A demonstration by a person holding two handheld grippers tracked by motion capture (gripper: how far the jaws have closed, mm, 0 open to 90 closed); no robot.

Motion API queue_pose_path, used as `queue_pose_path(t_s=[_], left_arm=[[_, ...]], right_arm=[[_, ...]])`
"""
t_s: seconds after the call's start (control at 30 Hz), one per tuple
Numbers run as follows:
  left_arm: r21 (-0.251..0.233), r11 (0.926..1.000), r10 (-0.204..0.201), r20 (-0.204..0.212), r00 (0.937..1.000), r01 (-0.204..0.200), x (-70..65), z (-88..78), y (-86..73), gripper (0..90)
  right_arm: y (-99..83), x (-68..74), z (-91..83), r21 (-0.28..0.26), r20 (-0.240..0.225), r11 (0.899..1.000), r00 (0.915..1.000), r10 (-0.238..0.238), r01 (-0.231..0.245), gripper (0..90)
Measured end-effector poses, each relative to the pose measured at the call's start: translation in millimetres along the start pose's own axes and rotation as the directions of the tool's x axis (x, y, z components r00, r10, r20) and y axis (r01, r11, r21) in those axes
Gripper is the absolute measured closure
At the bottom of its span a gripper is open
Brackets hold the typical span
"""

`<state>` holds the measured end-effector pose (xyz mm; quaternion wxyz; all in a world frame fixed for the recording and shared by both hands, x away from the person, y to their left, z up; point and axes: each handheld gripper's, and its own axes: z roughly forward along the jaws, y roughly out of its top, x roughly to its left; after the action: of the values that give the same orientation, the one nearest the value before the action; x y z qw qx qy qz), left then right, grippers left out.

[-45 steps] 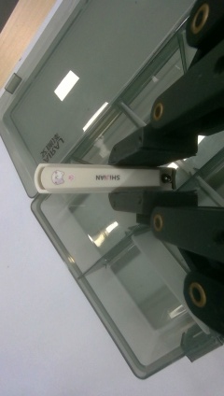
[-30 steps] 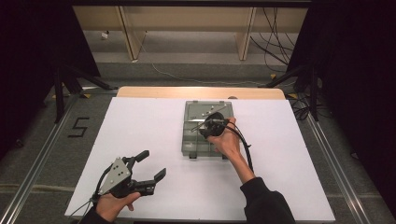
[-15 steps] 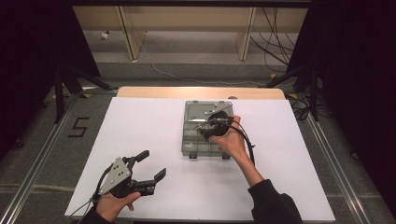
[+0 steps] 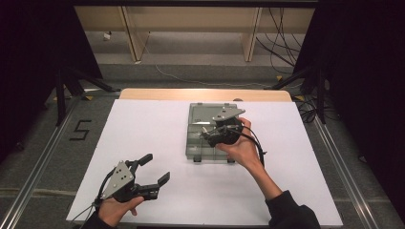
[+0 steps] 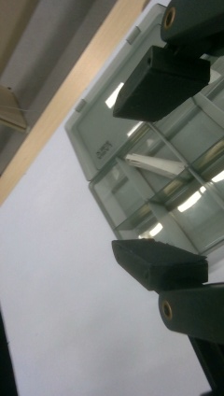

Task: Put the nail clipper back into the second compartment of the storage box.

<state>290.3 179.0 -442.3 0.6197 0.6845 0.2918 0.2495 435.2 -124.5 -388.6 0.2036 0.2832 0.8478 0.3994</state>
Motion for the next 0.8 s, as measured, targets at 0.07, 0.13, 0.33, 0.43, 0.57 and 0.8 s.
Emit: queue_pose_path(t_s=[0.07, 0.13, 0.33, 0.43, 0.57, 0.8], left_arm=[[-0.004, 1.0000, 0.000, 0.003, 1.0000, 0.000, -0.2, 0.3, 0.1, 16.5], [0.001, 1.0000, -0.001, 0.001, 1.0000, 0.001, -0.5, 0.1, 0.2, 16.5], [-0.004, 1.0000, 0.004, 0.005, 1.0000, -0.004, 0.4, 1.0, -0.2, 16.5], [-0.004, 1.0000, 0.005, 0.004, 1.0000, -0.005, 0.5, 1.1, 0.0, 16.5], [-0.003, 1.0000, 0.005, 0.004, 1.0000, -0.005, 0.6, 1.2, -0.2, 16.5], [-0.002, 1.0000, 0.005, 0.004, 1.0000, -0.005, 0.3, 1.0, 0.0, 16.5]], right_arm=[[-2.3, 3.3, -4.9, -0.028, -0.003, 1.000, 1.0000, -0.008, 0.007, 31.0], [-4.7, 6.2, -11.1, -0.040, -0.018, 0.999, 0.9998, -0.007, 0.006, 30.8], [-10.7, 10.6, -25.8, -0.088, -0.018, 0.996, 0.9998, -0.008, 0.007, 29.4], [-15.2, 14.5, -30.1, -0.101, -0.037, 0.995, 0.9993, 0.002, -0.005, 29.1], [-20.7, 17.8, -35.9, -0.117, -0.038, 0.993, 0.9993, -0.007, 0.003, 28.2], [-29.0, 20.4, -47.8, -0.176, -0.060, 0.984, 0.9979, 0.024, -0.034, 23.3]])
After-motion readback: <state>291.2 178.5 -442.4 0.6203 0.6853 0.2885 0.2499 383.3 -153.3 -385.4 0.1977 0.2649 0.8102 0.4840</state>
